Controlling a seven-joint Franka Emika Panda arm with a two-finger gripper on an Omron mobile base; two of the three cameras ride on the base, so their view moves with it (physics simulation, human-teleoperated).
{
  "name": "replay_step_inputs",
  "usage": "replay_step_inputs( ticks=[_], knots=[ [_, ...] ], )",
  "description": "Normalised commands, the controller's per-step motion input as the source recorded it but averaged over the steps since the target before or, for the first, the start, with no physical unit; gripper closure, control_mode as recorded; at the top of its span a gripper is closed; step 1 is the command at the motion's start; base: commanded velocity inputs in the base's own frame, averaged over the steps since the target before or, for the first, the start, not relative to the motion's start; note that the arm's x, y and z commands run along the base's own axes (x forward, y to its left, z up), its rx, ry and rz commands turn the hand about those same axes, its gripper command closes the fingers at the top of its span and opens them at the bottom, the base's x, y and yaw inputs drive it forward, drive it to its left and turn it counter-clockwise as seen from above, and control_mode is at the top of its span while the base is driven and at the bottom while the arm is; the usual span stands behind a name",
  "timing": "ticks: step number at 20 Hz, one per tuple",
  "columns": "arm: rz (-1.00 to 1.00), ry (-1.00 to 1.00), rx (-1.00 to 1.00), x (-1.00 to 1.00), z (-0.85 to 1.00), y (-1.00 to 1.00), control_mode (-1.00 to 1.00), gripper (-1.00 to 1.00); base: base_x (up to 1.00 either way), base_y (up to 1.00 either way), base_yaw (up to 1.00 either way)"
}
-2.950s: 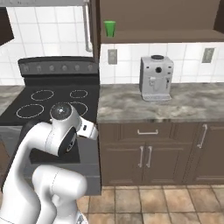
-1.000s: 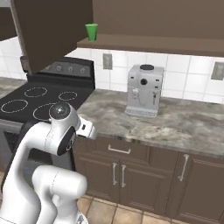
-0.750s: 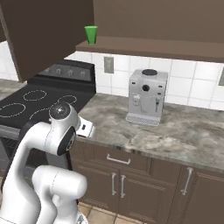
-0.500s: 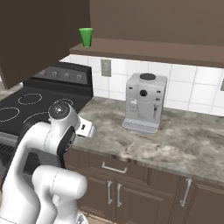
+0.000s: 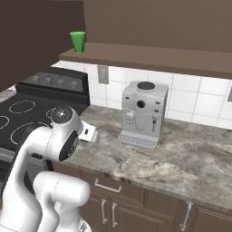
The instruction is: There is a tray on the dining counter. Grab the cup, mug, and pitcher and place them on the tray. The pitcher may be placed next to the tray if it cannot fit the tray.
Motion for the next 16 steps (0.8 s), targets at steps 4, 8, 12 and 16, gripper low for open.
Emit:
replay_step_inputs(
  ticks=[4, 8, 12, 16],
  knots=[
    [0.00, 0.00, 0.00, 0.00, 0.00, 0.00, 1.00, -1.00, 0.22, -0.14, 0.00],
    [0.00, 0.00, 0.00, 0.00, 0.00, 0.00, 1.00, -1.00, 0.22, -0.02, 0.00],
    [0.00, 0.00, 0.00, 0.00, 0.00, 0.00, 1.00, -1.00, 0.09, 0.00, 0.00],
    [0.00, 0.00, 0.00, 0.00, 0.00, 0.00, 1.00, -1.00, 0.00, 0.00, 0.00]
  ],
)
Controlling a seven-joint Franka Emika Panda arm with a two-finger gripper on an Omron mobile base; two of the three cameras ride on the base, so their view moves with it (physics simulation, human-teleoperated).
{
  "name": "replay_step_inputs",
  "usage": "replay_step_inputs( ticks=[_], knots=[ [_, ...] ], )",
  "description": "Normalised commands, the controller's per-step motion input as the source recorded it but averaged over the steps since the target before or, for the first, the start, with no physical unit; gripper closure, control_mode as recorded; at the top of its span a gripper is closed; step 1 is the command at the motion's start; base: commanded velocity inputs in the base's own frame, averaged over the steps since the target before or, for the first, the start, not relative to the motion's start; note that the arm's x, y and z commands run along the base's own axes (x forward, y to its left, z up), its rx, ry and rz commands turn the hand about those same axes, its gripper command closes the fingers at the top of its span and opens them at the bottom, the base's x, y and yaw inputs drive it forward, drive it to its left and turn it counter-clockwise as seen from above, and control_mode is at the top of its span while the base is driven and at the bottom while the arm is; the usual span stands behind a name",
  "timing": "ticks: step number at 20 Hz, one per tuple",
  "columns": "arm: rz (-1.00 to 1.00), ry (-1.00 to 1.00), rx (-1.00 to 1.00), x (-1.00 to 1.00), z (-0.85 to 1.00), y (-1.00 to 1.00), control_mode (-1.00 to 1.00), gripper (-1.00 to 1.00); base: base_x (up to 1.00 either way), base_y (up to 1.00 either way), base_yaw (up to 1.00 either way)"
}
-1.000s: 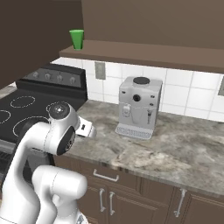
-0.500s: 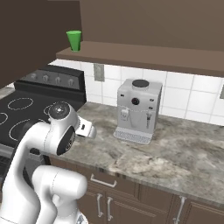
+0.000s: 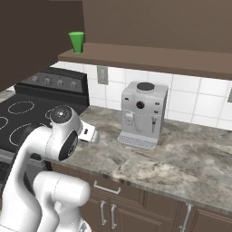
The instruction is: There is a tray on the dining counter. Grab the cup, mug, and pitcher and place them on the tray. The pitcher may be placed next to the tray if it cannot fit the tray.
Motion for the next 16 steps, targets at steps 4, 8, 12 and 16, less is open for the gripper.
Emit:
replay_step_inputs(
  ticks=[4, 8, 12, 16],
  knots=[
    [0.00, 0.00, 0.00, 0.00, 0.00, 0.00, 1.00, -1.00, 0.00, 0.00, 0.00],
    [0.00, 0.00, 0.00, 0.00, 0.00, 0.00, 1.00, -1.00, 0.00, 0.00, 0.00],
    [0.00, 0.00, 0.00, 0.00, 0.00, 0.00, 1.00, -1.00, -0.02, 0.00, -0.01],
    [0.16, -0.07, 0.00, -0.05, 0.01, -0.01, -1.00, -1.00, 0.00, 0.00, 0.00]
  ],
)
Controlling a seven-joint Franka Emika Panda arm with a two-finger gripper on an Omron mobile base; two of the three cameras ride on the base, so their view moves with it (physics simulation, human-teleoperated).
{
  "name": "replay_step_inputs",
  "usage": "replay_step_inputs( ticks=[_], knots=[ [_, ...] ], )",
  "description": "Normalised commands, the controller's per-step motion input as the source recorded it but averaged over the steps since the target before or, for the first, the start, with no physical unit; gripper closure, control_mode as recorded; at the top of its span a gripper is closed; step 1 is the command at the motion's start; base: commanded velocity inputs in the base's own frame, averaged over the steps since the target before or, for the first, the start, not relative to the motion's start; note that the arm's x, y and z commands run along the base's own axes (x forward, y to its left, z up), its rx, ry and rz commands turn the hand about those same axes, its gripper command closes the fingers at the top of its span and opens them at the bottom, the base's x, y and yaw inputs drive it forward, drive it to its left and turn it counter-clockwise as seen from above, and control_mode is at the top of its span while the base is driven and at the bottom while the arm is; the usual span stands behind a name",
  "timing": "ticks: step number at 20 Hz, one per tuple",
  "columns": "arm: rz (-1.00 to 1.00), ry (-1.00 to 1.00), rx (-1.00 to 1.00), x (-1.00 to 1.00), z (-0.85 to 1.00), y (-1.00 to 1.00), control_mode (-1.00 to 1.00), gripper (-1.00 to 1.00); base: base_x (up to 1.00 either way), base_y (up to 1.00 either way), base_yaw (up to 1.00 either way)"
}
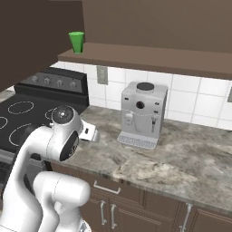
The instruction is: There is a tray on the dining counter. Grab the cup, mug, and pitcher and place them on the tray. The pitcher may be placed next to the tray if it cannot fit the tray.
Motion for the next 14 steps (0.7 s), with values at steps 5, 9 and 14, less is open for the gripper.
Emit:
replay_step_inputs(
  ticks=[5, 9, 14],
  knots=[
    [0.48, -0.25, 0.07, -0.14, 0.12, -0.11, -1.00, -1.00, 0.00, 0.00, 0.00],
    [0.44, -0.20, 0.08, -0.10, 0.19, -0.01, -1.00, -1.00, 0.00, 0.00, 0.00],
    [0.17, -0.04, 0.01, -0.07, 0.37, 0.03, -1.00, -1.00, 0.00, 0.00, 0.00]
  ],
)
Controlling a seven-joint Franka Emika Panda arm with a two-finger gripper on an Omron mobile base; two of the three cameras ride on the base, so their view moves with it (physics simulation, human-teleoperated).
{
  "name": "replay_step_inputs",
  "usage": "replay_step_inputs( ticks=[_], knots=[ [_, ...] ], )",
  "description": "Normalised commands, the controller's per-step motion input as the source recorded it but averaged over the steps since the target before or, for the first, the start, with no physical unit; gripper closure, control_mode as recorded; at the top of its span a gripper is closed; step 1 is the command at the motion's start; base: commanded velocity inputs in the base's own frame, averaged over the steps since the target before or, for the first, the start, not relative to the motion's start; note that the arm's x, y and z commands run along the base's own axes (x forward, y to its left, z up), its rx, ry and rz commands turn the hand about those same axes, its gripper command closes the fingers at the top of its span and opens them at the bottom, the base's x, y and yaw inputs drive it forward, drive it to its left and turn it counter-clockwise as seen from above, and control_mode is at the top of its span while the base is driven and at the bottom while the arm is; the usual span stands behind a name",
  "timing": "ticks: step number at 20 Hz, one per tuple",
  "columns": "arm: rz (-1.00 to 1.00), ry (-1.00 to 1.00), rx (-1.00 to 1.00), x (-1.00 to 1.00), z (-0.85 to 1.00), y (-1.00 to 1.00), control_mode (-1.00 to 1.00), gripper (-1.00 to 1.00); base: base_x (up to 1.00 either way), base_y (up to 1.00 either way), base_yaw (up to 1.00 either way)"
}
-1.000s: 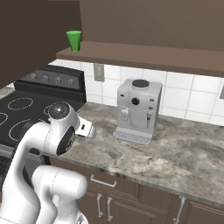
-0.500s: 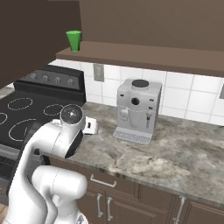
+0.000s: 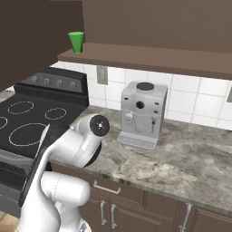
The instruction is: There is a tray on the dining counter. Grab the cup, mug, and pitcher and place them on the tray. The pitcher may be placed next to the tray if it cannot fit the tray.
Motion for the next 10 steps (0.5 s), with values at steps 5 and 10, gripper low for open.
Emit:
replay_step_inputs(
  ticks=[5, 10],
  knots=[
    [0.04, 0.01, 0.00, 0.00, 0.48, 0.04, -1.00, -1.00, 0.00, 0.00, 0.00],
    [0.00, 0.12, 0.00, 0.00, 0.57, 0.02, -1.00, -1.00, 0.00, 0.00, 0.00]
  ],
)
